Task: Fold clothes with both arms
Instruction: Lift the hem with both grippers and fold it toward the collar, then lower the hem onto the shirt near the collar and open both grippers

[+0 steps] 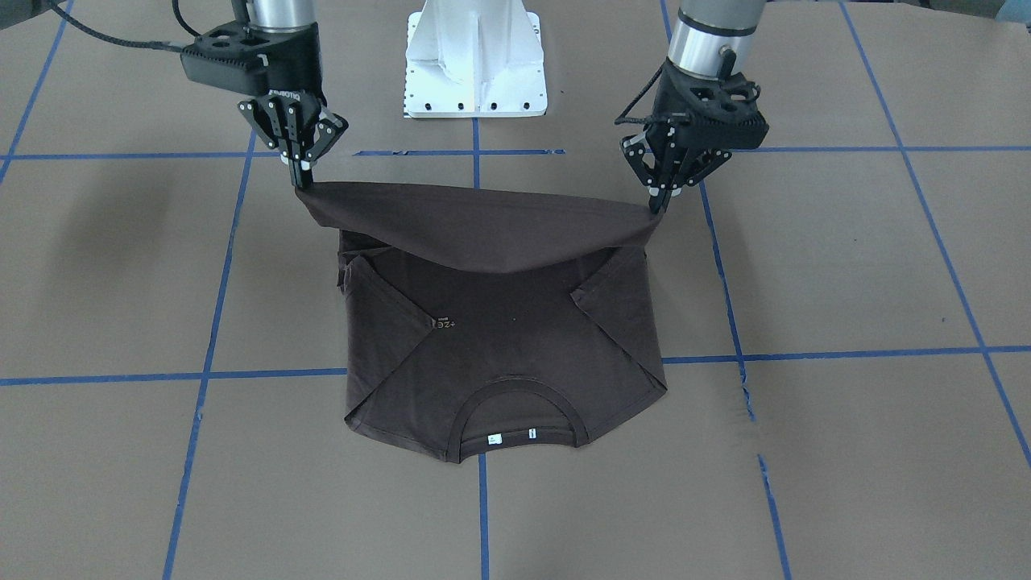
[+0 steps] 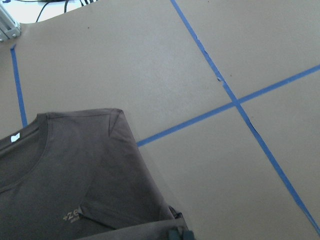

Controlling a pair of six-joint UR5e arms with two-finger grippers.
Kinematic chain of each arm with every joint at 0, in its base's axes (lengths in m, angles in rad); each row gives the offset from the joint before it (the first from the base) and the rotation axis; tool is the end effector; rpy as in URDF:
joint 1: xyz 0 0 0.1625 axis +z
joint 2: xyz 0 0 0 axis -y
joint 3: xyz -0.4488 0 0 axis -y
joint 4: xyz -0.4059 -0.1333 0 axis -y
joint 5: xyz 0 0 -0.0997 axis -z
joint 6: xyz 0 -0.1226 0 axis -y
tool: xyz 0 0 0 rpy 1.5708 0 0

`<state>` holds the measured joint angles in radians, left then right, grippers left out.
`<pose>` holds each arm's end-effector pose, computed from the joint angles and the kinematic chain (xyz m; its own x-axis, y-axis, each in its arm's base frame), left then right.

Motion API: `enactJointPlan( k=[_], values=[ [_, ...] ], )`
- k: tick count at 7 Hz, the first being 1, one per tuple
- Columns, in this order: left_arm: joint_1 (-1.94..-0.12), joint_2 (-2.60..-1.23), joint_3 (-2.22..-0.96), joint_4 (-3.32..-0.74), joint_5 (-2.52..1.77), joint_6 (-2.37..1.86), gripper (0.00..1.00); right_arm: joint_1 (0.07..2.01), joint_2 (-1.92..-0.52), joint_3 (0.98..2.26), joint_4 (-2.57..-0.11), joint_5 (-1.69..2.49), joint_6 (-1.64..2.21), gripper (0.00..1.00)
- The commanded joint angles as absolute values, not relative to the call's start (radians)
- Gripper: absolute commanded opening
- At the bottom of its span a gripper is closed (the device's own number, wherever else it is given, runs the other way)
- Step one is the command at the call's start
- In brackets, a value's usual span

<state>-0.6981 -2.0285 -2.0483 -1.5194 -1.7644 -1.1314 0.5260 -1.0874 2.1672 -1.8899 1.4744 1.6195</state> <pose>0.3857 -0.4668 0.2377 0.6595 -0.0085 -0.7516 0.2610 0.9403 0.2185 -0.4083 -0.4048 0.2216 0.5986 0.4035 0.6920 -0.5870 0.8088 0.0361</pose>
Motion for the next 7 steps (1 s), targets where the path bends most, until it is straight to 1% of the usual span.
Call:
enactJointPlan(
  k=[1, 2, 3, 4, 5, 7],
  values=[
    [-0.736, -2.075, -1.764, -1.772, -1.759, -1.123, 0.00, 0.593, -1.062, 1.864, -1.566, 1.483, 1.603, 0.00],
    [-0.739, -2.113, -1.644, -1.863, -1.758, -1.111, 0.00, 0.606, -1.062, 1.777, -1.484, 1.483, 1.562, 0.00],
    [-0.752, -2.134, -1.552, -1.931, -1.758, -1.086, 0.00, 0.624, -1.027, 1.687, -1.442, 1.491, 1.557, 0.00],
    [-0.759, -2.135, -1.495, -1.987, -1.758, -1.068, 0.00, 0.633, -0.970, 1.570, -1.390, 1.502, 1.555, 0.00],
    [-0.759, -2.137, -1.459, -2.024, -1.731, -1.066, 0.00, 0.643, -0.948, 1.481, -1.314, 1.505, 1.554, 0.00],
    [-0.759, -2.164, -1.398, -2.034, -1.709, -1.068, 0.00, 0.658, -0.948, 1.427, -1.273, 1.525, 1.543, 0.00]
  ],
)
